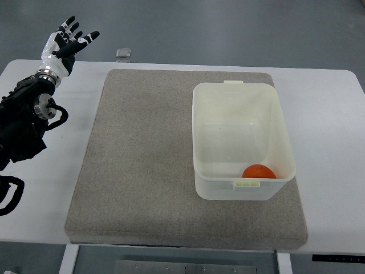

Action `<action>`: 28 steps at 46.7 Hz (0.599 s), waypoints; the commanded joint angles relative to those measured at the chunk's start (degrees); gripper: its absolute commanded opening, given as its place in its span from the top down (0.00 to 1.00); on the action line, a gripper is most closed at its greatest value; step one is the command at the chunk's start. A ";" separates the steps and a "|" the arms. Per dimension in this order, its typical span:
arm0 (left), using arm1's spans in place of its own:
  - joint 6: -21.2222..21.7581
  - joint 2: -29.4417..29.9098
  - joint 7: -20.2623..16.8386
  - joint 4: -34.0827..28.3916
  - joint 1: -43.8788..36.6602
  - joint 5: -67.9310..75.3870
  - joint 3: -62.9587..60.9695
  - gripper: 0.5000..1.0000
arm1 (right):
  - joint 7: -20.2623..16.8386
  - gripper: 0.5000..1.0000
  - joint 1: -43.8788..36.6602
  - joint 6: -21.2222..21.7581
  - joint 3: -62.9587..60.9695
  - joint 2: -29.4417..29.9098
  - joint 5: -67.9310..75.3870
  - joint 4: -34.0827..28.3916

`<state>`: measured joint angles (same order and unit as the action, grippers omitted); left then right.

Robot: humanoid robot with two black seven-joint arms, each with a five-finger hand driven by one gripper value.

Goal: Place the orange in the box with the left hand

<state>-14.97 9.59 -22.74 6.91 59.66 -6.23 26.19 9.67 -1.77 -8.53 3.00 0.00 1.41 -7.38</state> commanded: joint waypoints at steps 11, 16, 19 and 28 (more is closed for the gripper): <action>5.83 -2.39 4.90 0.30 0.54 -9.41 -0.09 0.01 | 0.00 0.15 0.01 0.00 -0.01 0.00 0.00 0.00; 2.85 -2.47 4.29 0.12 0.54 -9.23 -0.71 0.01 | 0.00 0.15 0.01 0.00 -0.01 0.00 0.00 0.00; 1.09 -2.47 2.44 -0.05 0.54 -9.15 -0.71 0.01 | 0.00 0.15 -0.08 0.00 -0.01 0.00 0.00 0.00; -1.99 -2.47 0.42 -0.23 0.19 -9.85 0.00 0.00 | 0.00 0.15 0.01 0.00 -0.01 0.00 0.00 0.00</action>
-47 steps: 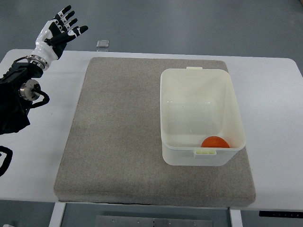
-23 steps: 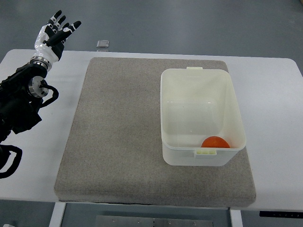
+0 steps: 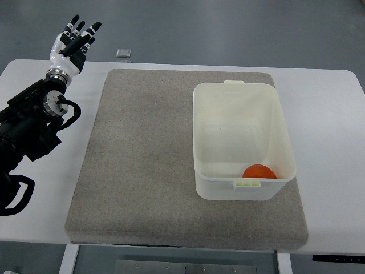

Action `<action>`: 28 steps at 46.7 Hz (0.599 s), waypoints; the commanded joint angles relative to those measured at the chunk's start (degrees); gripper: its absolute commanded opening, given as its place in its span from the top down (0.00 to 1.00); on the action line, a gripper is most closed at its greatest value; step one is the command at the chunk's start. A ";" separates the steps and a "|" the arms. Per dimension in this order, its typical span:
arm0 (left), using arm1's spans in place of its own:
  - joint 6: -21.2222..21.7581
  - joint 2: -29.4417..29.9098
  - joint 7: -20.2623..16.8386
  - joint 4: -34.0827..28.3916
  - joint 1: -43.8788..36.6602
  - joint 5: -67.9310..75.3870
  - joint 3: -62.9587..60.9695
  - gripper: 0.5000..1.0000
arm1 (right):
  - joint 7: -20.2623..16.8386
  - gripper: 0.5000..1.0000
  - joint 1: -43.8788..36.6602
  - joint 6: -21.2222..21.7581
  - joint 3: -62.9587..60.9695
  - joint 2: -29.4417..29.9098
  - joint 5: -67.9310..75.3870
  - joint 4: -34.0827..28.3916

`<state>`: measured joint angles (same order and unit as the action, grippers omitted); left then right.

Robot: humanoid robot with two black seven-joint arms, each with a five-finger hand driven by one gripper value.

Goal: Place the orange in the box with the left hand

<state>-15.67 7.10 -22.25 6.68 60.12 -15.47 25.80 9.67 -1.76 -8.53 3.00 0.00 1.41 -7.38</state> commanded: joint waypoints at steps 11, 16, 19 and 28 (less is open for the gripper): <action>-1.47 -0.95 -0.16 0.00 -0.36 -0.70 2.06 0.00 | 0.00 0.15 0.01 0.00 -0.01 0.00 0.00 0.00; -0.85 -1.03 -0.16 0.17 -0.36 -0.70 2.15 0.00 | 0.00 0.15 0.01 0.00 -0.01 0.00 0.00 0.00; -0.85 -0.95 -0.16 0.35 -0.36 -0.61 2.06 0.00 | 0.00 0.15 0.01 0.00 -0.01 0.00 0.00 0.00; -0.94 -1.03 -0.16 0.43 -0.36 -0.26 1.98 0.00 | 0.00 0.15 0.01 0.00 -0.01 0.00 0.09 0.00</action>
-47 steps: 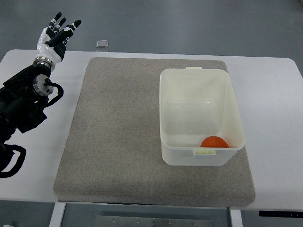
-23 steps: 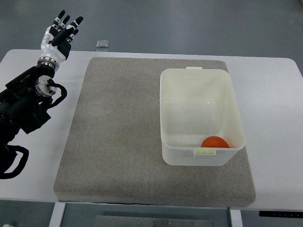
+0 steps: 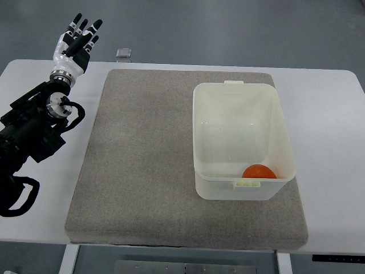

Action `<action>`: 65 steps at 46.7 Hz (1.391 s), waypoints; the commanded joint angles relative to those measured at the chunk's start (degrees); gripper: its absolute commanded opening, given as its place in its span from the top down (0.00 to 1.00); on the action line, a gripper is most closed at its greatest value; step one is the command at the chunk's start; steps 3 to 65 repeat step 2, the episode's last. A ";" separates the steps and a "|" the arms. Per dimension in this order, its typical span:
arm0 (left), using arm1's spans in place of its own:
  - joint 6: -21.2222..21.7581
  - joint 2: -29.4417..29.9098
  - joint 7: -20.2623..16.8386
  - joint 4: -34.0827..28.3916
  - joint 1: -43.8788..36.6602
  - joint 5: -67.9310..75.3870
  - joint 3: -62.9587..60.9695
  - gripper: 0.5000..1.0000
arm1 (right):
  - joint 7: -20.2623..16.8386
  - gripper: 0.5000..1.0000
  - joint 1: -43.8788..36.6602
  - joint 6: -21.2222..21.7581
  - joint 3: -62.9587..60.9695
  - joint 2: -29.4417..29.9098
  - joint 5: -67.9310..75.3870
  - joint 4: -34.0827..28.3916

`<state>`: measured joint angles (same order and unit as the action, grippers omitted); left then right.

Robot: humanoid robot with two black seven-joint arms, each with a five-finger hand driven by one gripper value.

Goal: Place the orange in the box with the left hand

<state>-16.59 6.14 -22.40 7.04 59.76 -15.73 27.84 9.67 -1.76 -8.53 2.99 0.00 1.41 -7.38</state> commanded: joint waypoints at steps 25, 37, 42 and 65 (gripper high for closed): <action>-0.02 -0.07 -0.01 0.07 0.00 -0.01 -0.07 0.00 | 0.17 0.15 0.00 0.00 -0.43 0.00 0.35 0.00; -0.02 -0.07 -0.01 0.07 0.00 -0.01 -0.07 0.00 | 0.17 0.15 0.00 0.00 -0.43 0.00 0.35 0.00; -0.02 -0.07 -0.01 0.07 0.00 -0.01 -0.07 0.00 | 0.17 0.15 0.00 0.00 -0.43 0.00 0.35 0.00; -0.02 -0.07 -0.01 0.07 0.00 -0.01 -0.07 0.00 | 0.17 0.15 0.00 0.00 -0.43 0.00 0.35 0.00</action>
